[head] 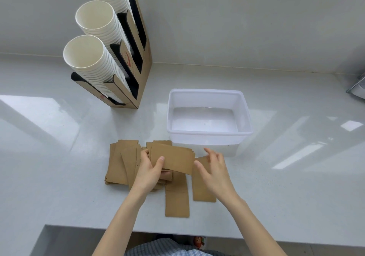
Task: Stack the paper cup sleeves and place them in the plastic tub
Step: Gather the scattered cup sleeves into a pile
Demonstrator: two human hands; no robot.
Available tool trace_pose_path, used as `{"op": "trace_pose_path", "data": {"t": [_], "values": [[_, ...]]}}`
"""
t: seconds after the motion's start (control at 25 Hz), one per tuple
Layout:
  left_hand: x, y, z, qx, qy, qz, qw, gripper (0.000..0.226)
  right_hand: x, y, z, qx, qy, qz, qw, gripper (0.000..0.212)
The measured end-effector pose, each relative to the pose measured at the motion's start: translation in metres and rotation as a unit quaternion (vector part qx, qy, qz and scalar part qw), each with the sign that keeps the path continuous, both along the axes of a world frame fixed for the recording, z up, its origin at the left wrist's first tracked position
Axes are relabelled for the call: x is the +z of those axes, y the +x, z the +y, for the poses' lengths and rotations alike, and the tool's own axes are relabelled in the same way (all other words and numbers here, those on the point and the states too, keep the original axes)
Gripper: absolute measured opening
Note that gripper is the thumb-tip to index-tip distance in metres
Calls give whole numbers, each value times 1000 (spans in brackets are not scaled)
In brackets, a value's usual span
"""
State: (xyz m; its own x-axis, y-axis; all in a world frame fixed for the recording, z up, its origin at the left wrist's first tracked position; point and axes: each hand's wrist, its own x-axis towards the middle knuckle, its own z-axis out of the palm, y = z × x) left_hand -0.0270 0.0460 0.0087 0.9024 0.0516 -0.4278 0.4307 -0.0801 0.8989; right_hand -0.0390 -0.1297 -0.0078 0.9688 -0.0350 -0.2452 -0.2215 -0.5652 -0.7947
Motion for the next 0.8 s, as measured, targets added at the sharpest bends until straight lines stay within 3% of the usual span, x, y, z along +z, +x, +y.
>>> {"op": "trace_pose_path", "data": {"t": [0.16, 0.28, 0.44, 0.8], "values": [[1, 4, 10, 50, -26, -14, 998, 39, -13, -11, 6, -1, -241, 102, 965, 86], [0, 5, 10, 50, -18, -16, 998, 43, -18, -16, 16, 12, -314, 111, 943, 83], [-1, 6, 10, 42, -4, -12, 999, 46, -18, -13, 14, 10, -293, 109, 950, 67], [-5, 7, 7, 25, 17, -16, 999, 38, 2, -4, -6, -14, -117, 14, 993, 71]]}}
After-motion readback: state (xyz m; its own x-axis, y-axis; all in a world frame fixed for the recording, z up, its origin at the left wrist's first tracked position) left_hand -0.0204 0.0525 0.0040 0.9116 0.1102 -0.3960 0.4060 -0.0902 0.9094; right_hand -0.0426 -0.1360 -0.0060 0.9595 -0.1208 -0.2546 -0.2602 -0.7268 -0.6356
